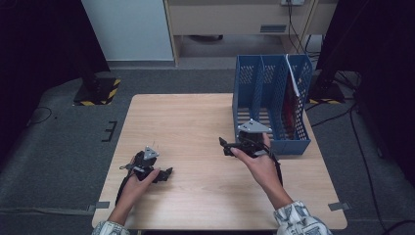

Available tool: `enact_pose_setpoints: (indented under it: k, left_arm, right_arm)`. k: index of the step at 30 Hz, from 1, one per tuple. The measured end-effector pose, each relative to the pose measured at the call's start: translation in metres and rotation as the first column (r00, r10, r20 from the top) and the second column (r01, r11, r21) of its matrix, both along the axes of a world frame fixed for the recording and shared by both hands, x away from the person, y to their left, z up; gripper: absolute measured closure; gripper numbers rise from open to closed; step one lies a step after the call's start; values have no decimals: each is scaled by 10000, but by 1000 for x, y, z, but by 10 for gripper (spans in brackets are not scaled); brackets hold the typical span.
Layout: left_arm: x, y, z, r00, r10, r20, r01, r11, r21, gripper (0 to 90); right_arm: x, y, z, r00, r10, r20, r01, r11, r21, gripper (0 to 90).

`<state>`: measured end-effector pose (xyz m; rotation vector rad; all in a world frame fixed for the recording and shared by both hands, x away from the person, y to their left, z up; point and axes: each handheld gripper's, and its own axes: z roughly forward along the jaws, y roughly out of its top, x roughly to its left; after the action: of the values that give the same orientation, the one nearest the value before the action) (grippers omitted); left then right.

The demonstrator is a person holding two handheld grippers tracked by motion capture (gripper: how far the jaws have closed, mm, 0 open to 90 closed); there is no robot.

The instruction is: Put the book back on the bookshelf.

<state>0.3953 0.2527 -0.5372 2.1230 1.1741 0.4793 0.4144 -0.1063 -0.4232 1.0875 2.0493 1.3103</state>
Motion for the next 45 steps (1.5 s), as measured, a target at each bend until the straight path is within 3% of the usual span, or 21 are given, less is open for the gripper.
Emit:
enact_pose_setpoints:
  k: [14, 20, 25, 31, 36, 45]
  left_arm:
    - [0, 0, 0, 10000, -3, -1, 3, 10000, -3, 0]
    - [0, 0, 0, 10000, -3, -3, 3, 10000, -2, 0]
    - [0, 0, 0, 10000, -3, -1, 3, 10000, -3, 0]
    - [0, 0, 0, 10000, -3, 0, 3, 10000, -1, 0]
    - [0, 0, 0, 10000, -2, 0, 2, 10000, -1, 0]
    - [0, 0, 0, 10000, 2, -1, -2, 10000, -13, 0]
  right_arm:
    - [0, 32, -12, 9967, 733, -351, -753, 9954, -593, 50]
    - [-4, 46, -21, 9918, 1177, -506, -1225, 9871, -1033, 50]
    - [-7, 54, -30, 9884, 1364, -667, -1432, 9835, -1106, 53]
    - [-12, 59, -46, 9793, 1648, -1178, -1790, 9763, -1214, 66]
    - [-19, 63, -60, 9687, 2014, -1452, -2225, 9637, -1476, 67]
    - [-25, 64, -88, 9581, 2015, -2036, -2385, 9548, -1773, 88]
